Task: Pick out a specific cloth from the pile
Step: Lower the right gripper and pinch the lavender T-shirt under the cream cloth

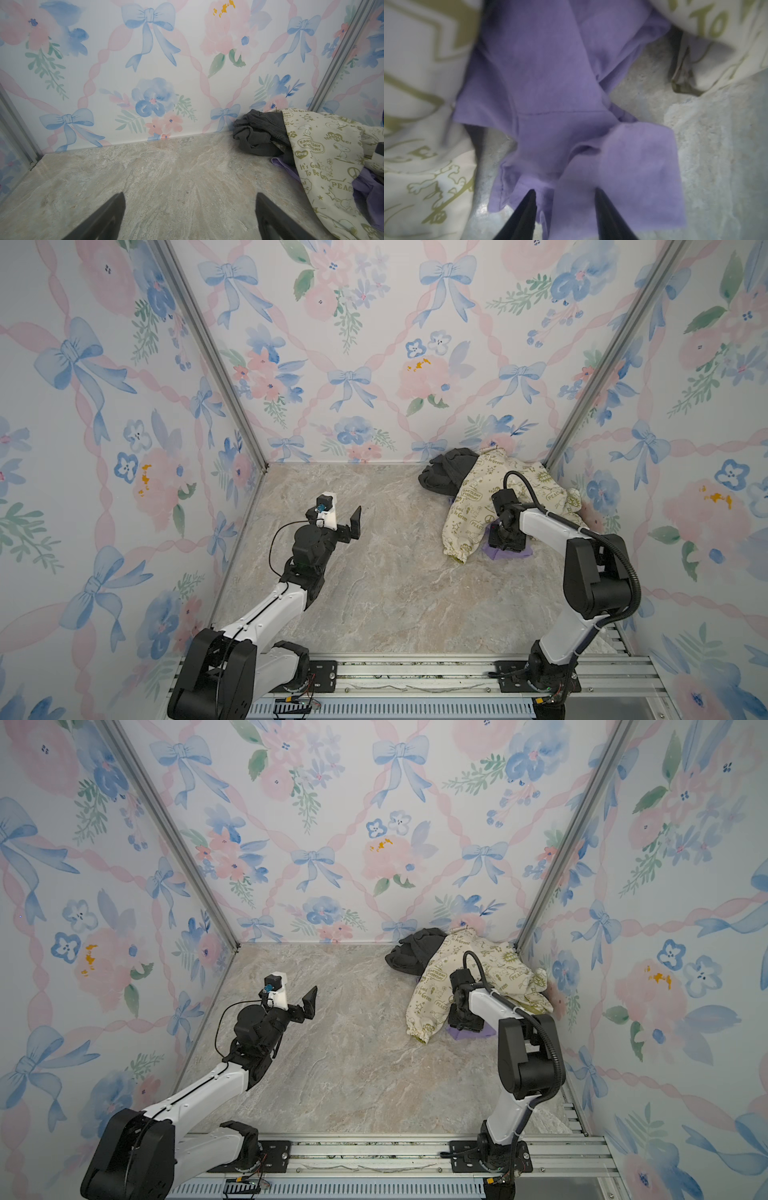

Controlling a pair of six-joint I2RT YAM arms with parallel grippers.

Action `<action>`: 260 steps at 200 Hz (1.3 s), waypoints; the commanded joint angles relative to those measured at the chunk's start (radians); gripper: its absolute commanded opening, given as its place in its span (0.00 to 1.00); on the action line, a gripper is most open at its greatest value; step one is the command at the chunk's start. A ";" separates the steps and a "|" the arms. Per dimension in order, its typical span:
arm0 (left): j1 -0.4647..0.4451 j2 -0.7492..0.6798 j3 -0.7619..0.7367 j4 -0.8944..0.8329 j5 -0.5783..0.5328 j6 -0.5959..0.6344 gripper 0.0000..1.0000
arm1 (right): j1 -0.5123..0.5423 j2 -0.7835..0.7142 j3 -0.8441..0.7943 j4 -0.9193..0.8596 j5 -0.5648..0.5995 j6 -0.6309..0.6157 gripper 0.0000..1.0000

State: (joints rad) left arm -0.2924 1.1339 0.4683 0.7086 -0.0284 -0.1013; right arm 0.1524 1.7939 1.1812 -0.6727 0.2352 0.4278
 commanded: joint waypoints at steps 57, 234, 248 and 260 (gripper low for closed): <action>-0.007 -0.113 -0.097 -0.006 -0.058 -0.021 0.98 | 0.007 0.037 0.014 -0.053 -0.012 0.156 0.12; -0.012 -0.076 -0.017 -0.008 0.030 -0.064 0.98 | 0.016 -0.236 0.149 0.069 0.259 0.148 0.00; -0.014 -0.055 0.004 -0.007 0.048 -0.065 0.98 | 0.016 -0.255 0.165 0.085 0.266 0.134 0.00; -0.019 -0.035 0.025 -0.006 0.067 -0.061 0.98 | 0.019 -0.275 0.179 0.100 0.272 0.118 0.00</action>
State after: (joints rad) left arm -0.3012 1.0695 0.4400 0.6994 -0.0158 -0.1535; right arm 0.1547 1.5711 1.3098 -0.6197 0.4629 0.5835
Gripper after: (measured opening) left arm 0.980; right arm 0.047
